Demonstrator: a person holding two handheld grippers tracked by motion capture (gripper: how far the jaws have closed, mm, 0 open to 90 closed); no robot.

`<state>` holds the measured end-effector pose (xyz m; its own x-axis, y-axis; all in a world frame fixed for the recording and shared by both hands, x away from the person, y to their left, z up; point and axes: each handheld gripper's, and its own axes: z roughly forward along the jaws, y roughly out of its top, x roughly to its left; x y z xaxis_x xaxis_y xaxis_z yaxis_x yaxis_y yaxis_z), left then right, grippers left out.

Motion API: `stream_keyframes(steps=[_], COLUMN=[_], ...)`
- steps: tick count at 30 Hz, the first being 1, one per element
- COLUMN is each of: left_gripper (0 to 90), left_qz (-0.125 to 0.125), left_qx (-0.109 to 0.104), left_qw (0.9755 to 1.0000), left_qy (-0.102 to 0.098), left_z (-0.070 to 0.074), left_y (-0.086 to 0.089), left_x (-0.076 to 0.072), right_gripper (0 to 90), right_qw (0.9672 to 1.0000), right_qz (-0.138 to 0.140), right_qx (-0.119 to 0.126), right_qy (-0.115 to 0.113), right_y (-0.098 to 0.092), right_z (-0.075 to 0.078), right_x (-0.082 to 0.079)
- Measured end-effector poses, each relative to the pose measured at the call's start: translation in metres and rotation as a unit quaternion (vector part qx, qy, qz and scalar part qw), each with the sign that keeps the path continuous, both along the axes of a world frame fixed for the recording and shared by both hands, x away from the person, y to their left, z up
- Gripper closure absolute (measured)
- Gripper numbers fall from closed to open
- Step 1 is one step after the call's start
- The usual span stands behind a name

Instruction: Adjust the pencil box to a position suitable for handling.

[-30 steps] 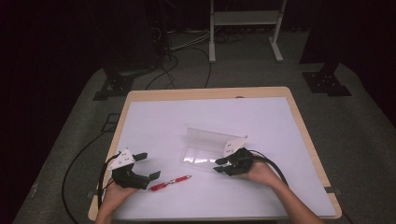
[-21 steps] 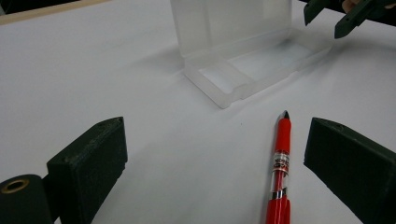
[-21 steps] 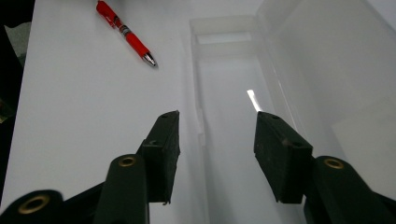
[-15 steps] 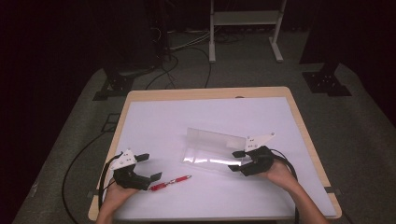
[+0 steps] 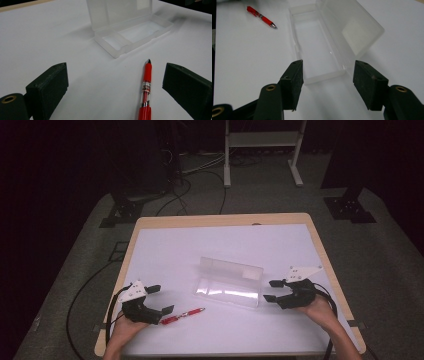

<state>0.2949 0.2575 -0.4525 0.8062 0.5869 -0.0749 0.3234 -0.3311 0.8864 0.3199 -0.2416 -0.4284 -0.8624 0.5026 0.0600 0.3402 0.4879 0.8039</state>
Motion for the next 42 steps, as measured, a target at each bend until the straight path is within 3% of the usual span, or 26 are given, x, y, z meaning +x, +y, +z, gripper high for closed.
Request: stream_keyframes(steps=[10,22,34,40,41,42], left_gripper=[6.0,6.0,6.0,9.4,13.5,14.6], left_qz=[-0.002,-0.014,-0.045,-0.068,-0.080,-0.080], left_qx=[0.000,0.003,0.037,0.069,0.078,0.078], left_qw=[1.0000,0.9999,0.9983,0.9951,0.9936,0.9936], left_qy=[-0.001,0.004,0.010,0.018,0.020,0.020], left_z=[0.000,0.000,-0.002,-0.006,-0.007,-0.007], left_y=[-0.001,-0.004,-0.017,-0.026,-0.029,-0.029], left_x=[-0.001,-0.001,-0.001,-0.001,-0.002,-0.002], right_gripper=[37.8,36.6,36.3,35.3,34.9,34.9], right_qw=[0.9993,0.9977,0.9967,0.9966,0.9965,0.9965], right_qz=[-0.035,-0.062,-0.075,-0.075,-0.076,-0.076], right_qx=[0.008,0.015,0.022,0.025,0.026,0.026], right_qy=[0.010,0.022,0.023,0.021,0.022,0.022], right_y=[-0.033,-0.054,-0.064,-0.065,-0.065,-0.065], right_z=[-0.013,-0.026,-0.031,-0.031,-0.032,-0.032], right_x=[-0.011,-0.021,-0.027,-0.027,-0.027,-0.027])
